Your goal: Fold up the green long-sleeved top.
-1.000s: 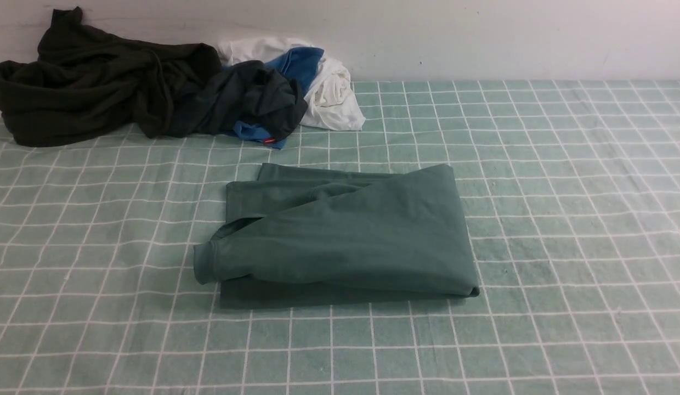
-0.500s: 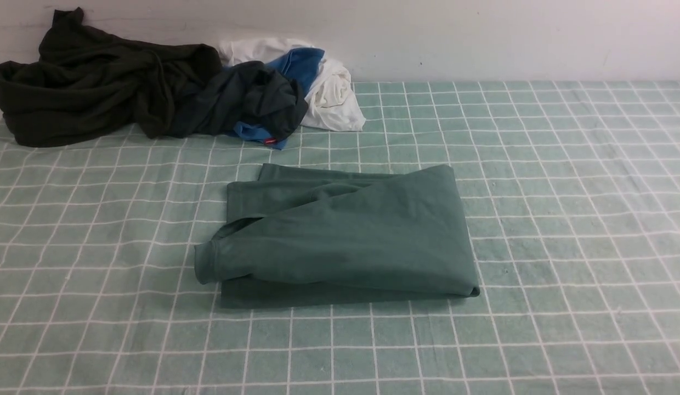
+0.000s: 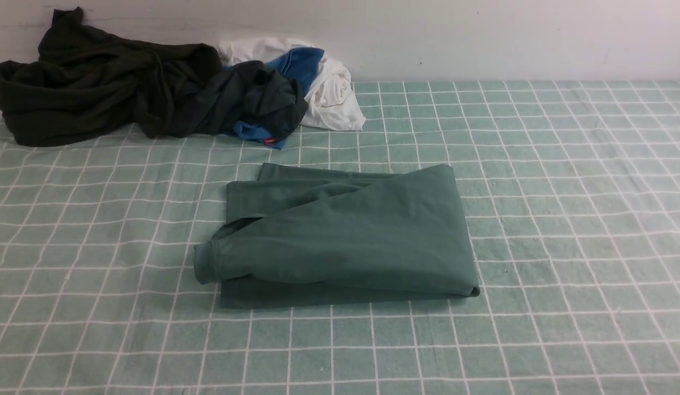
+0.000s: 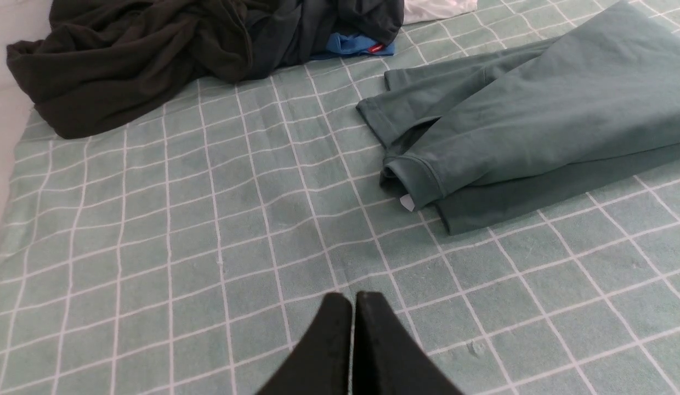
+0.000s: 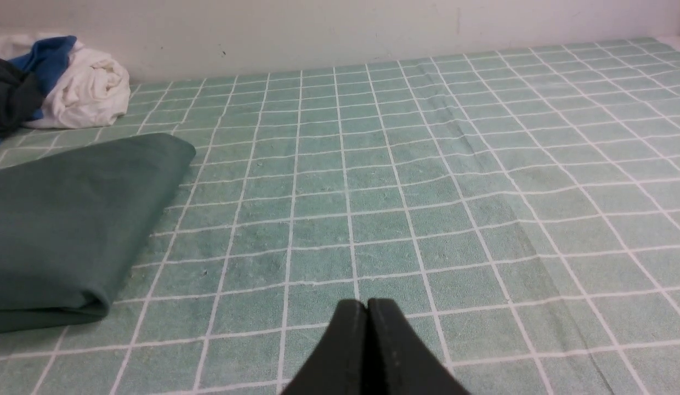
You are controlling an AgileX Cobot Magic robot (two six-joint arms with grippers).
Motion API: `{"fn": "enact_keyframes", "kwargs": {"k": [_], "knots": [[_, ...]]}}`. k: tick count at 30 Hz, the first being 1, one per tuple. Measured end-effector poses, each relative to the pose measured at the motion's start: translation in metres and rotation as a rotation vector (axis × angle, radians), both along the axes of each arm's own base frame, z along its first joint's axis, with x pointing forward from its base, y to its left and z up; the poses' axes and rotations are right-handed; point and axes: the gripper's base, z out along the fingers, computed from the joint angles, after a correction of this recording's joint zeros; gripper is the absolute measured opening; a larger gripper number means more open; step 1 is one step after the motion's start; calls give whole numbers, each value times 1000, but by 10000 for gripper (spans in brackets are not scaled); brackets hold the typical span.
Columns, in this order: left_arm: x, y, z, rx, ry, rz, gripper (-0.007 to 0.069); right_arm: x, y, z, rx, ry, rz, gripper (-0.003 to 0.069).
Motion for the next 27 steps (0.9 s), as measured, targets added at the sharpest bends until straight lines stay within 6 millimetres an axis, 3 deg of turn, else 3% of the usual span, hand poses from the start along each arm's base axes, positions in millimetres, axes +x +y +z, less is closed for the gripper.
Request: {"fn": "enact_keyframes", "kwargs": {"k": [19, 24, 27], "knots": [[0, 0, 0, 0, 1, 0, -3, 0, 0, 0, -2, 0, 0, -14], [11, -5, -15, -24, -31, -15, -3, 0, 0, 0, -2, 0, 0, -14], [29, -9, -32, -70, -166, 2, -3, 0, 0, 0, -1, 0, 0, -14]]}}
